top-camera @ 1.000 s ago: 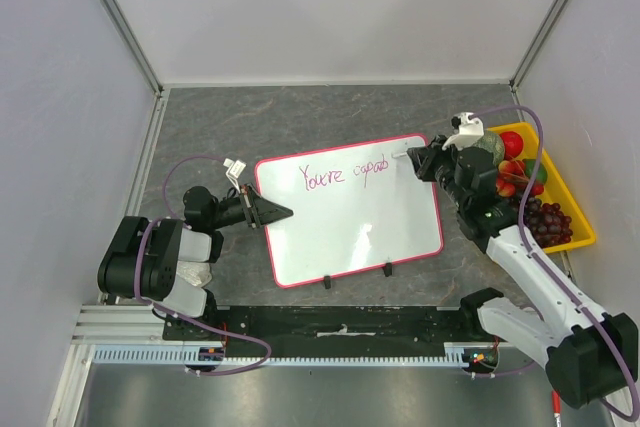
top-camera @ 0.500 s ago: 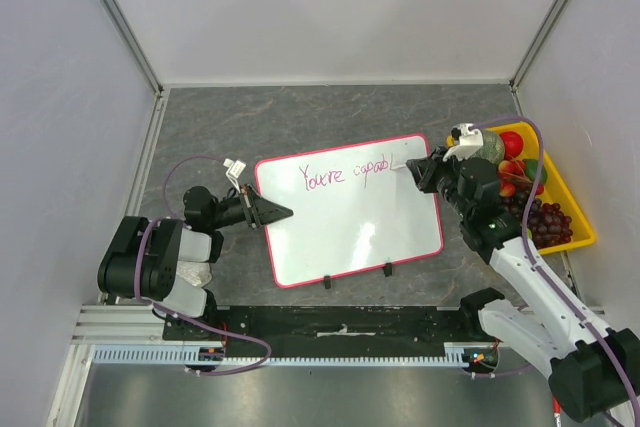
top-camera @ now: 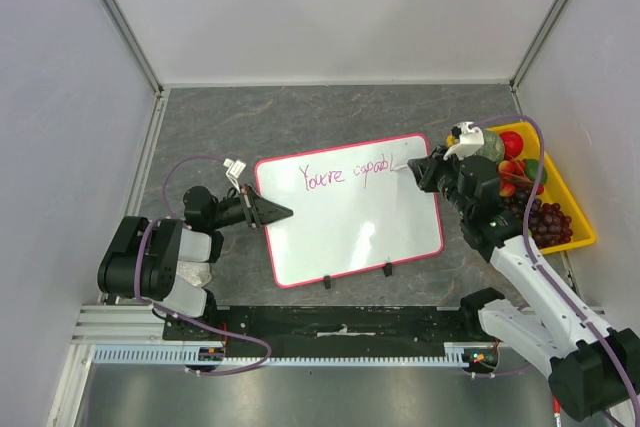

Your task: Write a sentence on the whiteboard

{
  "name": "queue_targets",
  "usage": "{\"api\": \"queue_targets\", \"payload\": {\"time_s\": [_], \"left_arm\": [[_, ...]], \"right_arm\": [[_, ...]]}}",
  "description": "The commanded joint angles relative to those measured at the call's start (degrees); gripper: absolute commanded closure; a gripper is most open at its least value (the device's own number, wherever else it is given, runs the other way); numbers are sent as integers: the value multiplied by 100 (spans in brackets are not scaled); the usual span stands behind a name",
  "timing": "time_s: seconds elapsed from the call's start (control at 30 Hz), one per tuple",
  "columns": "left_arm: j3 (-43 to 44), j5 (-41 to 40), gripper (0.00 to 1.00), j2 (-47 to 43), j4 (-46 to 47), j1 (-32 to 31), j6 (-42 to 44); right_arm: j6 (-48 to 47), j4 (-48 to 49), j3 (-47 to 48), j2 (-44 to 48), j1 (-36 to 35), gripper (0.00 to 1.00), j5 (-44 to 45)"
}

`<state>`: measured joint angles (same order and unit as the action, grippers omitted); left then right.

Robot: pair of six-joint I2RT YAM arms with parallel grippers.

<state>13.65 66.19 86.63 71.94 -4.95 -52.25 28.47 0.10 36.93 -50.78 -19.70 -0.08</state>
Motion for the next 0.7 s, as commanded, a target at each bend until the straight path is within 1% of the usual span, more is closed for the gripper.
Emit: {"api": "queue_targets", "payload": {"time_s": [0.0,0.3,0.67], "left_arm": [[-73,25,98,47,74,-15,505],[-73,25,98,73,83,-15,505],[-73,25,98,56,74,-15,505]], "right_arm": [[-149,-159,411,-90,11,100,341],[-122,-89,640,-89,19,100,298],[-140,-71,395,-195,19,100,245]]}}
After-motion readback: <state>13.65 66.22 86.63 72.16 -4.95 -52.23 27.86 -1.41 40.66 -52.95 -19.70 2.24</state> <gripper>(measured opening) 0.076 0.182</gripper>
